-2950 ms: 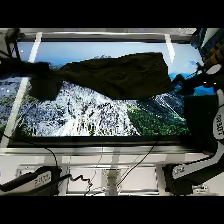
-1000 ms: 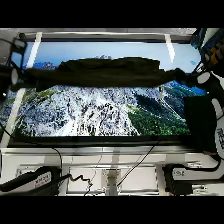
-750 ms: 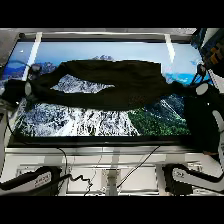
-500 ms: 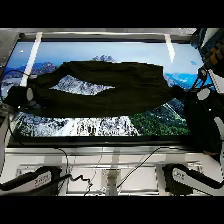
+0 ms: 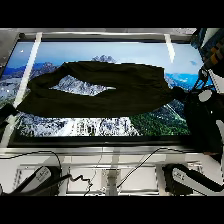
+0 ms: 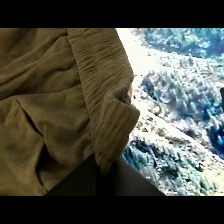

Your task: Fold the clothes and pants, and hang the long-sleeved shirts on hangers.

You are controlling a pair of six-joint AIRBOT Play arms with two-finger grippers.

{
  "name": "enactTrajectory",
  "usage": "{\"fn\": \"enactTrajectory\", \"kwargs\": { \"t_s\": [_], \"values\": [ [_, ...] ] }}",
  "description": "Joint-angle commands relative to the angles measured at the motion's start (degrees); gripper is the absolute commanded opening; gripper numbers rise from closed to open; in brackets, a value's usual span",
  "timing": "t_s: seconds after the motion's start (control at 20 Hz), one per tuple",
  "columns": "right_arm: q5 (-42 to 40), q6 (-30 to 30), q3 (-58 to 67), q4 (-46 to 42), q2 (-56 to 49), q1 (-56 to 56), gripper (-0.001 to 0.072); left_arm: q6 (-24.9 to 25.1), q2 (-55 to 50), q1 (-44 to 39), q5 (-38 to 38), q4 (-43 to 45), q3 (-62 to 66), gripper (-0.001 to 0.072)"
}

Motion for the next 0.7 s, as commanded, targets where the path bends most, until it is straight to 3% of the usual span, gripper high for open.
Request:
{"fn": "enactTrajectory", "kwargs": {
  "t_s": [0.0,0.05,0.1,0.35,0.4,0.45,0.55,0.65],
  "values": [
    [0.3,0.0,0.0,0.2,0.1,0.0,0.0028,14.3,-1.7,15.2,1.4,-22.3,-3.1,0.0633],
    [0.3,0.0,0.0,0.2,0.1,0.0,0.0029,17.0,-3.3,17.1,3.4,-24.5,-3.8,0.0623],
    [0.2,0.0,0.0,0.3,0.1,0.0,0.0028,18.0,-5.2,17.6,5.1,-25.1,-4.2,0.0563],
    [-0.2,0.1,0.0,0.8,0.1,0.0,0.0029,20.4,-16.7,14.0,15.5,-27.7,-4.2,0.0544],
    [-0.4,0.1,0.0,0.9,0.1,0.0,0.0029,21.5,-18.8,13.0,17.8,-29.5,-4.2,0.0455],
    [-0.5,0.1,0.0,0.9,0.1,0.0,0.0029,24.5,-20.5,12.0,19.4,-32.0,-4.2,0.0385],
    [-0.7,0.1,0.0,1.4,0.1,0.0,0.0029,31.8,-22.8,9.4,22.1,-38.5,-4.2,0.0383],
    [-0.8,0.1,0.0,1.8,0.1,0.0,0.0029,35.2,-24.3,6.4,26.4,-43.1,-4.2,0.0383]
  ]
}}
